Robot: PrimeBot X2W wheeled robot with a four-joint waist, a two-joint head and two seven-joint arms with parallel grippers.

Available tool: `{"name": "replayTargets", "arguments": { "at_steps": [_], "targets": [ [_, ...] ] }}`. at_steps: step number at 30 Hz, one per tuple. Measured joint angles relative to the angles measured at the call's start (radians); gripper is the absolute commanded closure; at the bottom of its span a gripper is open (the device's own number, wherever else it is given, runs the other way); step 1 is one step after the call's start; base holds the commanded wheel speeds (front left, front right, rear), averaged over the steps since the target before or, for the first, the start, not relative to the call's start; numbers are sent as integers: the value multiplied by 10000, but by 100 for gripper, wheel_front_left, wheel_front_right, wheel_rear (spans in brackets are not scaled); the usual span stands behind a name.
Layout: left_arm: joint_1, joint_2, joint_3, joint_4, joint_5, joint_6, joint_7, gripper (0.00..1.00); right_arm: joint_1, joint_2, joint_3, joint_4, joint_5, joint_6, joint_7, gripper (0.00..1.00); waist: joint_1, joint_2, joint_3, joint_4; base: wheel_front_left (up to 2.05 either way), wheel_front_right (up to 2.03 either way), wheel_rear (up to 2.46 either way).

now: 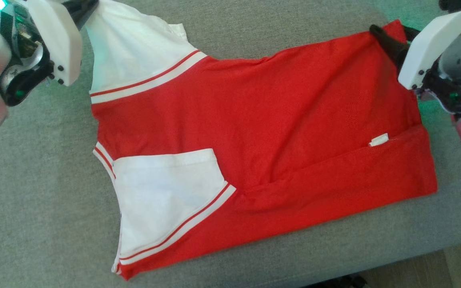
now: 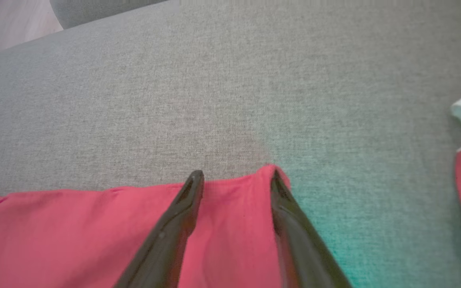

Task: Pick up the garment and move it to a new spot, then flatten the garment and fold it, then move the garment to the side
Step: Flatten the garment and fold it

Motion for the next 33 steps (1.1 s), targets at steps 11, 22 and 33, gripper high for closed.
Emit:
{"name": "replayTargets", "arguments": {
  "at_steps": [11,22,33],
  "targets": [
    [1,-63,-4,-19,2,0,-186,100,-175,-180,299,416,-29,0,-322,100,0,0,6,159,0,0,0],
    [-159,-63,-27,-88,897,0,-2525,100,-408,-307,-136,757,380,0,-1340,100,0,0,-219,311,0,0,0],
    [-419,221,-15,-727,389,0,-4305,100,268,-1141,-748,-224,1593,0,-1992,100,-1,0,-730,630,0,0,0]
  ]
}}
